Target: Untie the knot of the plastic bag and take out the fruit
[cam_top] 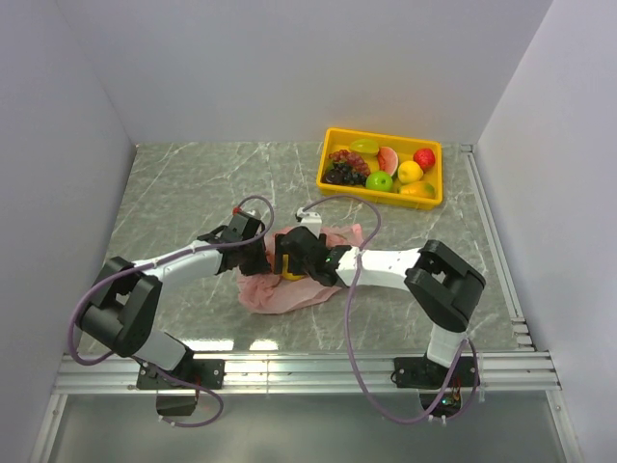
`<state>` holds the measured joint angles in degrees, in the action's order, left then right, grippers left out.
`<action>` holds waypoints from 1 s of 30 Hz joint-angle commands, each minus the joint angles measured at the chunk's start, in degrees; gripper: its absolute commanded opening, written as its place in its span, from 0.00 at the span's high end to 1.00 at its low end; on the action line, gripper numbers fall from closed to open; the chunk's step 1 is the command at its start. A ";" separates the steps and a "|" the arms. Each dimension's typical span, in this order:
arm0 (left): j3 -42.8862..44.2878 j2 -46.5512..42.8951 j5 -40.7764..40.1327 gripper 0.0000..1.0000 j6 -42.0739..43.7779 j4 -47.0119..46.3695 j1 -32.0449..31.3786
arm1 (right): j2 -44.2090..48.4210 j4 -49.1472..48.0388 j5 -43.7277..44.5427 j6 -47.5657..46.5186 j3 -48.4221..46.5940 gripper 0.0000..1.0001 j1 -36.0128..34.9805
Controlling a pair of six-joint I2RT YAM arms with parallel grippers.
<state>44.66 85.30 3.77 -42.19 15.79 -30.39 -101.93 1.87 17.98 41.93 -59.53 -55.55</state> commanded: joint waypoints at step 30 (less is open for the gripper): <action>7.01 -15.85 -15.28 0.99 7.21 11.80 1.12 | 39.79 -1.09 -10.86 -30.07 -2.16 0.93 7.98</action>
<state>49.41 73.43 -7.40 -38.02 25.39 -29.43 -63.96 -0.27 2.59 16.25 -58.04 -52.18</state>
